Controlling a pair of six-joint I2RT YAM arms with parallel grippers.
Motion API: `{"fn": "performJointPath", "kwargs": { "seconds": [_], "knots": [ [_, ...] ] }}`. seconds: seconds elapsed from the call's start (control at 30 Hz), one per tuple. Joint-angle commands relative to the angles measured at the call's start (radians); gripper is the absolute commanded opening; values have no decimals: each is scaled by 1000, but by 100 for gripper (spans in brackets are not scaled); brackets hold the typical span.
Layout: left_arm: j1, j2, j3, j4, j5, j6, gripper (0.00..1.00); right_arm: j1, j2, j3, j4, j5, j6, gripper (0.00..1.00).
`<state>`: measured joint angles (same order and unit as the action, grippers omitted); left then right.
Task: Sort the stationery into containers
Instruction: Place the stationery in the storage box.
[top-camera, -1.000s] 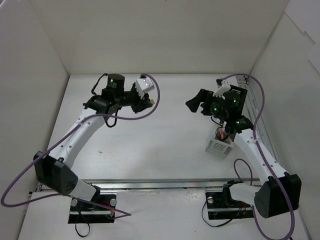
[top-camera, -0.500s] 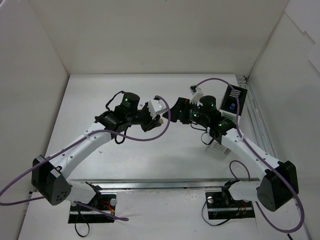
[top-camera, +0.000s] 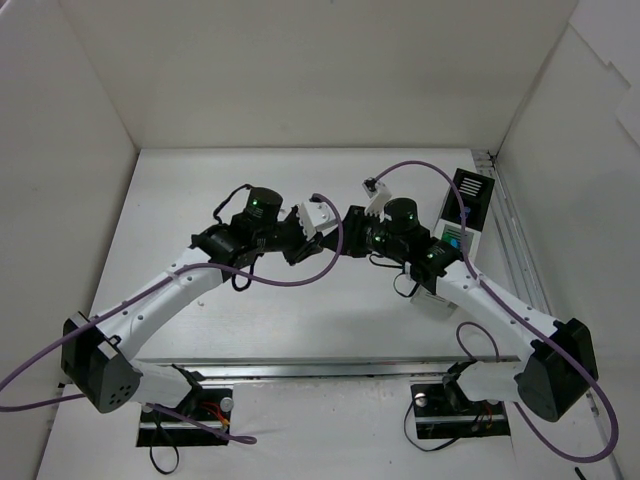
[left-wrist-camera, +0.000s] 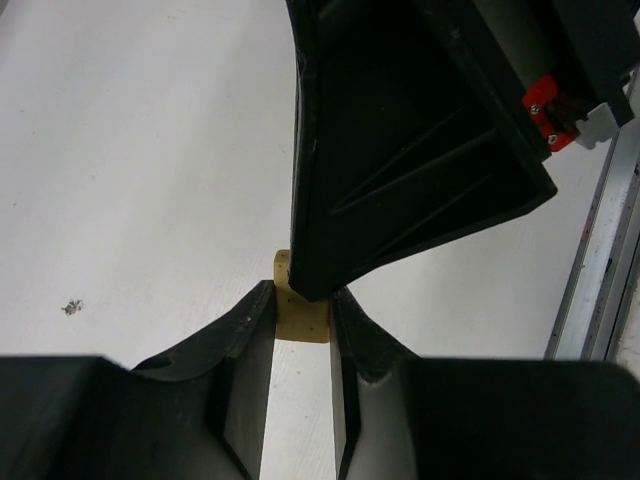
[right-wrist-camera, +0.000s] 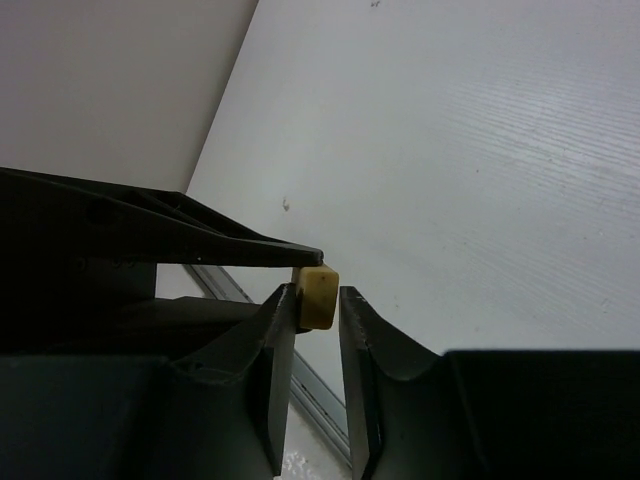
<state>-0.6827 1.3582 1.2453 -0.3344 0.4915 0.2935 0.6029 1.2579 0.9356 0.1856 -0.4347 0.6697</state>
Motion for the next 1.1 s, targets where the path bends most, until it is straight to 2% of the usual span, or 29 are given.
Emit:
{"fn": "performJointPath", "kwargs": {
  "seconds": [0.0, 0.03, 0.07, 0.1, 0.2, 0.27, 0.3, 0.37, 0.4, 0.5, 0.6, 0.63, 0.73, 0.8, 0.87, 0.93, 0.97, 1.07],
  "knots": [
    [-5, -56, 40, 124, -25, -8, 0, 14, 9, 39, 44, -10, 10, 20],
    [-5, -54, 40, 127, -21, -8, 0, 14, 9, 39, 55, -10, 11, 18],
    [-5, -54, 40, 130, -18, -5, 0, 14, 9, 39, 63, -12, 10, 7],
    [-5, -54, 40, 136, -14, -5, 0, 17, 8, 35, 74, -12, 14, 0],
    [-5, -59, 40, 141, -14, -7, 2, 14, 2, 38, 101, -9, 4, 0],
    [-5, -65, 34, 147, -14, -7, 17, 14, -6, 52, 85, 23, -21, 0],
    [-5, -74, 32, 147, -18, -16, 53, 14, -17, 60, 72, 45, -33, 0],
    [-5, -90, 10, 149, -4, -24, 91, 2, -32, 86, 19, 117, -76, 0],
    [-5, -114, -3, 164, -7, -40, 99, -20, -46, 95, 2, 137, -85, 0],
    [-5, -175, -78, 201, -88, -89, 100, -115, -81, 112, -49, 232, -137, 0],
    [-5, -261, -167, 216, -273, -203, 100, -217, -115, 155, -153, 423, -220, 0],
    [-5, -283, -187, 216, -392, -273, 99, -251, -117, 166, -179, 476, -238, 0],
    [26, -369, -279, 175, -615, -481, 99, -368, -85, 227, -273, 725, -321, 0],
    [55, -406, -303, 117, -659, -542, 100, -460, -13, 287, -307, 770, -380, 0],
    [107, -410, -317, 45, -688, -615, 99, -555, 41, 322, -319, 733, -410, 0],
    [161, -403, -323, 11, -685, -657, 99, -589, 112, 371, -318, 705, -435, 0],
    [175, -396, -329, 2, -677, -684, 100, -638, 136, 387, -318, 694, -449, 0],
    [212, -393, -386, 67, -642, -679, 99, -679, 225, 457, -319, 683, -476, 0]
  ]
}}
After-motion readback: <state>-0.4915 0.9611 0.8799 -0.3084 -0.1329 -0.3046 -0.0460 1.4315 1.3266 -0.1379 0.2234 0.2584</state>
